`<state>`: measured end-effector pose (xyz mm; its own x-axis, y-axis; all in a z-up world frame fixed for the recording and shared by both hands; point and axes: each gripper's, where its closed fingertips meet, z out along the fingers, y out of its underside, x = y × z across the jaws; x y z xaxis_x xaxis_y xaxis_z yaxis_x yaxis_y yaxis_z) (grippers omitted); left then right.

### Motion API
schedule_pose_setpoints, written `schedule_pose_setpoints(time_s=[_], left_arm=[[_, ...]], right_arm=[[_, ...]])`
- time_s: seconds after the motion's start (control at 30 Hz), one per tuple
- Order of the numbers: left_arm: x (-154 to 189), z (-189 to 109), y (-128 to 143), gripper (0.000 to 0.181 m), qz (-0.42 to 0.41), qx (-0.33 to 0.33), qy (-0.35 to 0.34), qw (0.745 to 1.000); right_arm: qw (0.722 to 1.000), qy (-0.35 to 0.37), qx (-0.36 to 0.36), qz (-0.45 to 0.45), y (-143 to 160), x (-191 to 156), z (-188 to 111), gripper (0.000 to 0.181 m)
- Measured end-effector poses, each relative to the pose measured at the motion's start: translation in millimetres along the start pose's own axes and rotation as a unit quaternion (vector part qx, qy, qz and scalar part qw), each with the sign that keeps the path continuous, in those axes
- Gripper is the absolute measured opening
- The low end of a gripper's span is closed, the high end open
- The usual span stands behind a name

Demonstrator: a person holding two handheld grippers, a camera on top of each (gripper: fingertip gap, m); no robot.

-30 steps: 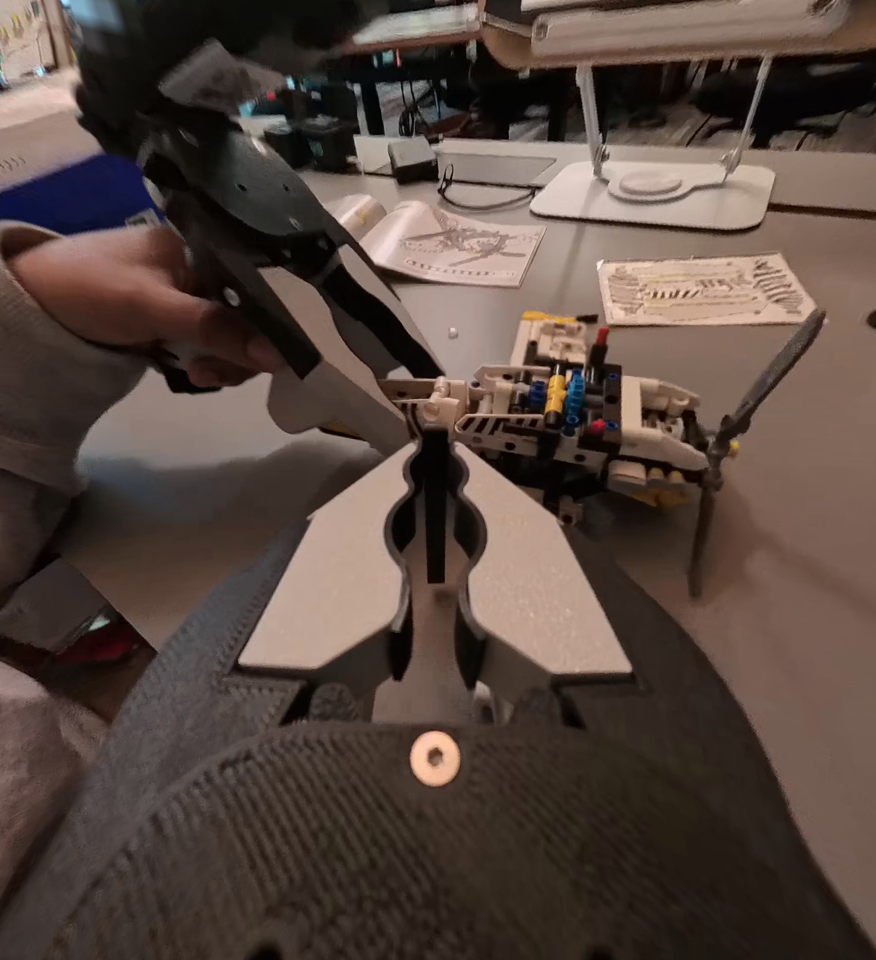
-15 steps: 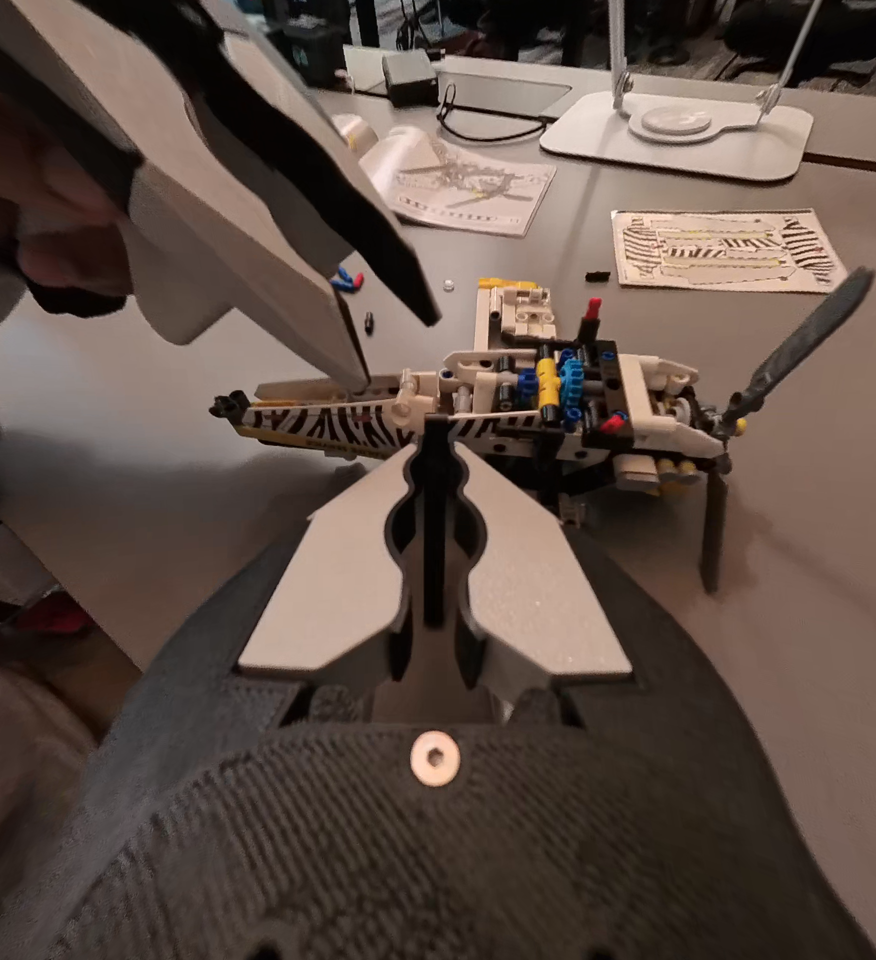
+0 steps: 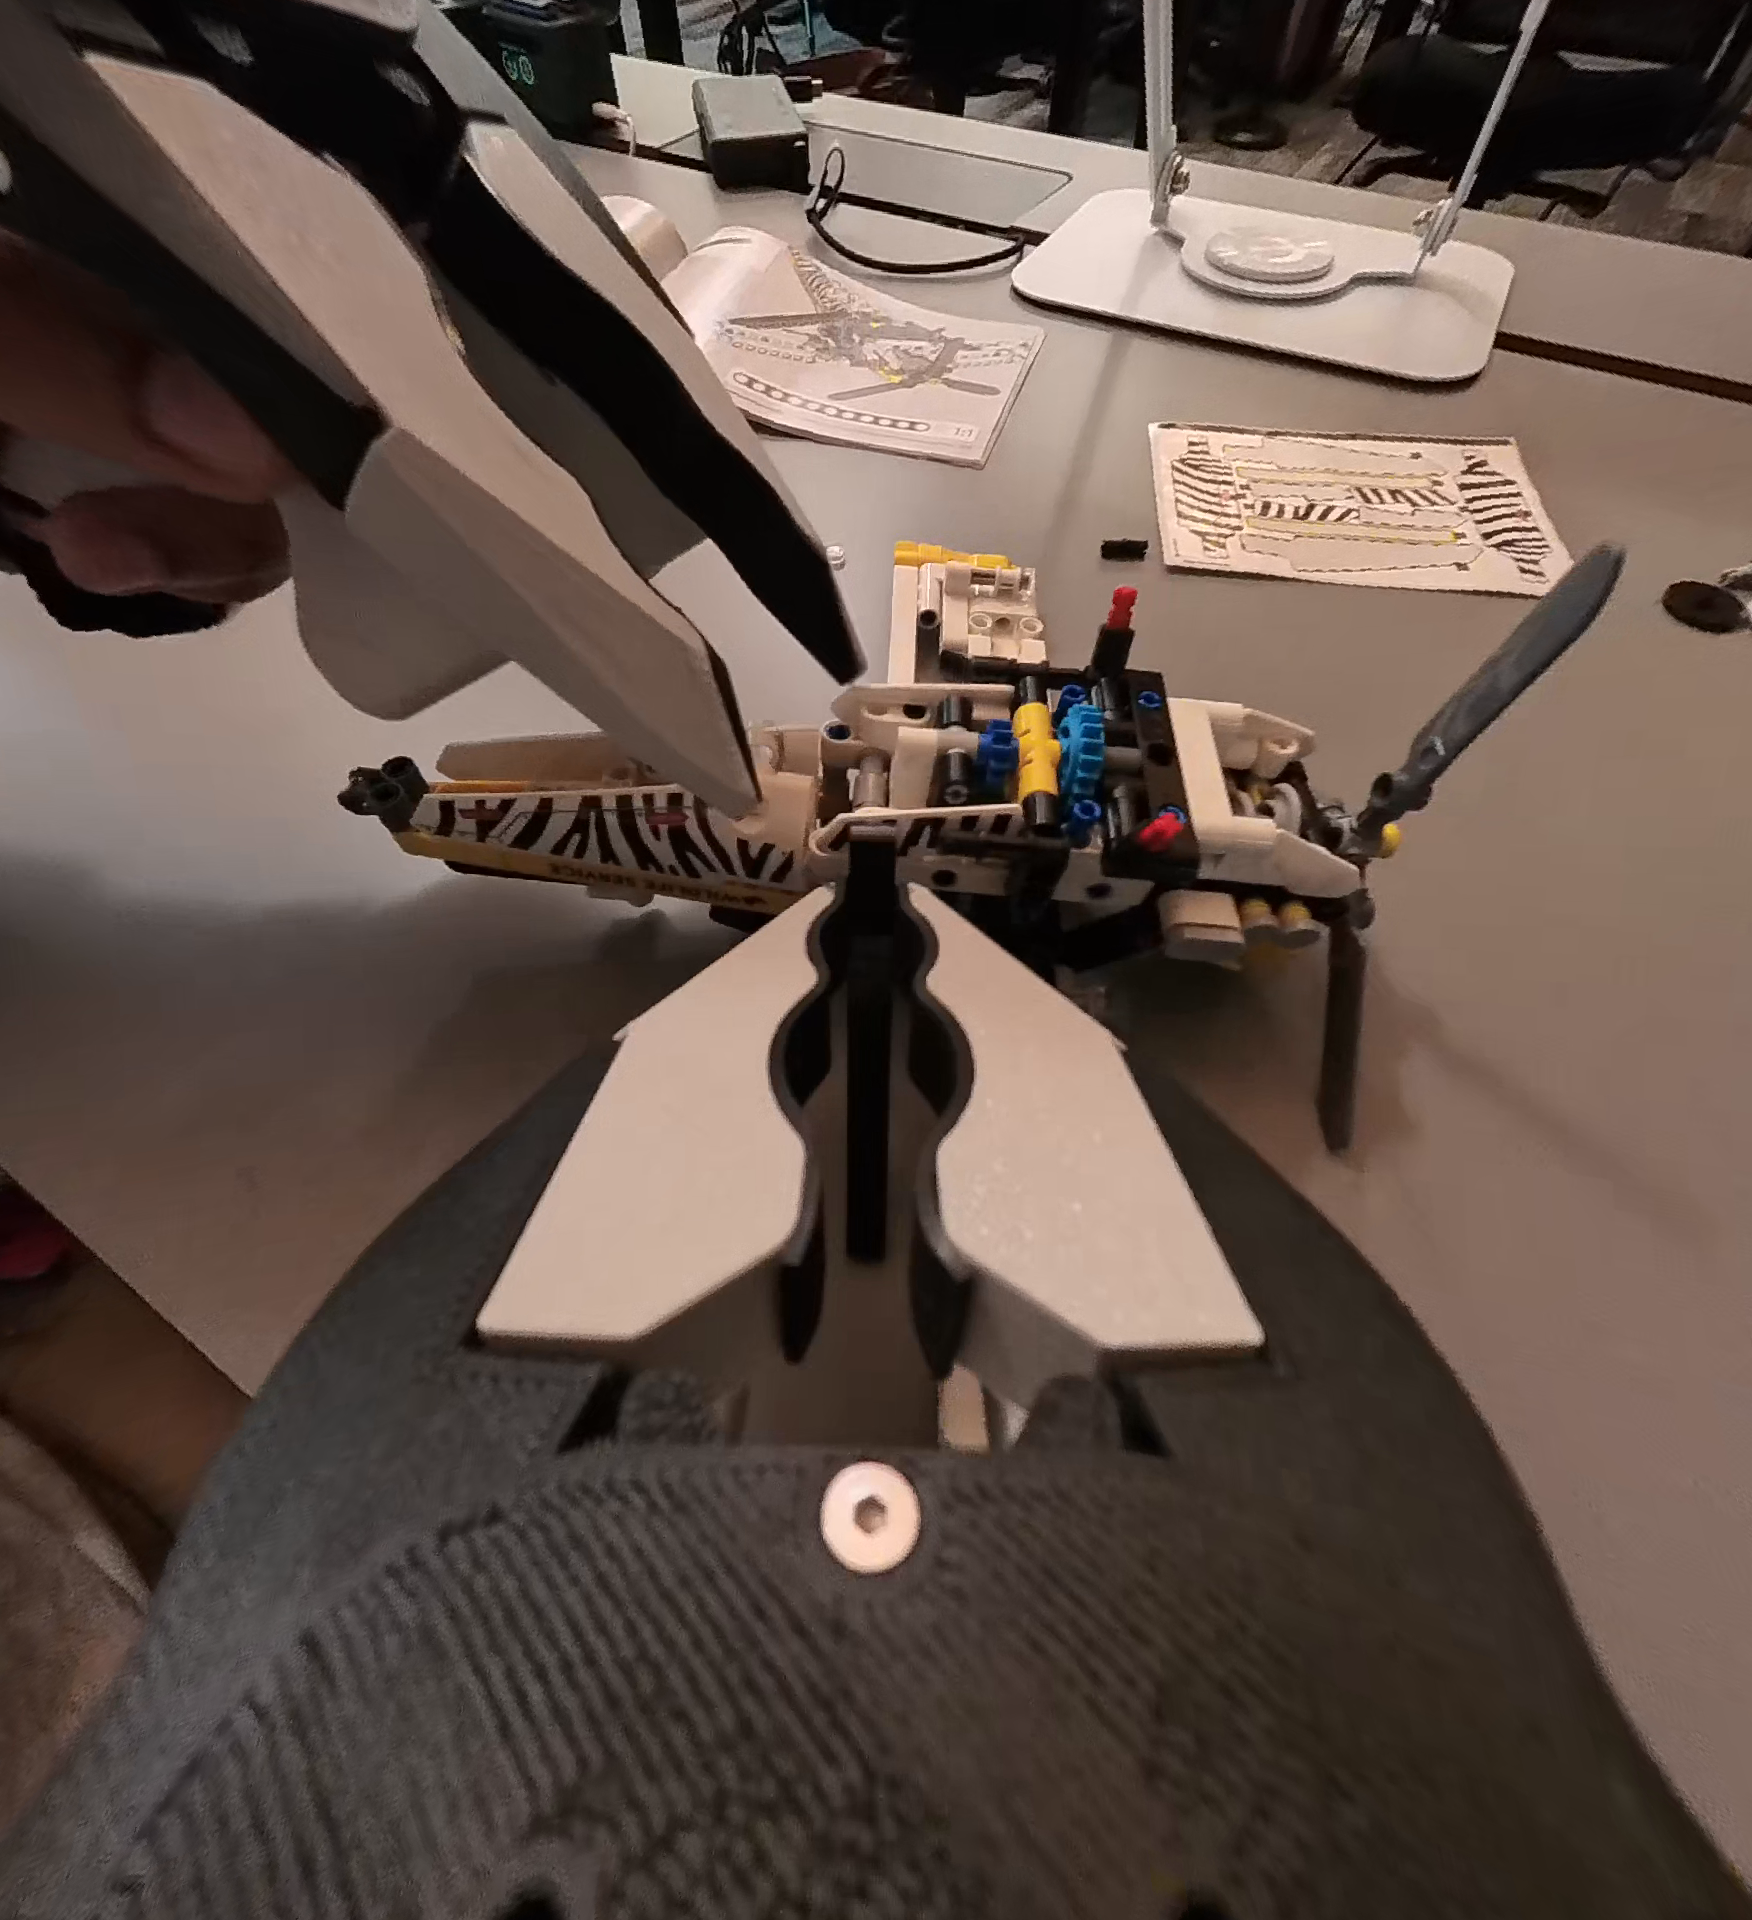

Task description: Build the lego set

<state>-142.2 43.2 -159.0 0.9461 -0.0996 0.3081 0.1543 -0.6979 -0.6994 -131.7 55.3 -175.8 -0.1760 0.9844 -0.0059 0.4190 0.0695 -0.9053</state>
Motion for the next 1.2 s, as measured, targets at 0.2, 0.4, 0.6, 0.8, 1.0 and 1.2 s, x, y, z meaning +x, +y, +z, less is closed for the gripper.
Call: schedule_pose_setpoints(time_s=[0.2,0.4,0.6,0.8,1.0,1.2], left_arm=[[-0.7,4.8,-1.3,0.044,-0.001,0.009,0.009,1.0],[-5.3,2.0,-3.0,0.044,-0.001,0.015,-0.004,1.0],[-15.0,3.6,-7.9,0.043,-0.001,0.038,-0.017,0.999],[-21.2,11.3,-4.3,0.044,-0.008,0.027,-0.019,0.999],[-15.3,16.4,-3.2,0.038,-0.026,0.029,0.009,0.999],[-13.5,16.9,-3.8,0.037,-0.055,0.034,0.023,0.998]], right_arm=[[1.0,-0.001,-0.001,-0.001,1.7,0.1,0.8,0.006],[0.999,-0.024,-0.026,-0.007,9.4,-10.4,2.9,0.006],[0.999,-0.007,-0.016,-0.026,8.4,-7.7,0.6,0.006],[0.999,-0.034,0.007,-0.019,3.2,-7.5,-6.4,0.023],[0.996,-0.017,0.088,0.002,-16.9,14.5,-21.0,0.026],[0.998,-0.017,0.055,0.005,-7.7,22.5,-16.6,0.027]])
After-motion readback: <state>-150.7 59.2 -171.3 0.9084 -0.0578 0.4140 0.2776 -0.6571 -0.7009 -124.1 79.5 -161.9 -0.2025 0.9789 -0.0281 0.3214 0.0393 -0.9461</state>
